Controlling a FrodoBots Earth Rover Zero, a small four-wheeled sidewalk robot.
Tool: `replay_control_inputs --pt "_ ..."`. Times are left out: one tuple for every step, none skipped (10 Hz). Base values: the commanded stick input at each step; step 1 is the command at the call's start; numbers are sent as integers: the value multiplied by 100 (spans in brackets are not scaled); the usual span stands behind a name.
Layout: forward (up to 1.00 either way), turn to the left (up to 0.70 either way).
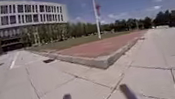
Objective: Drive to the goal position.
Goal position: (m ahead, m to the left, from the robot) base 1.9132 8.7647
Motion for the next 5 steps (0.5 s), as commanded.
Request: replay_control_inputs --pt "70 11" --pt "70 5" --pt "70 23" --pt "70 35" --pt "70 35"
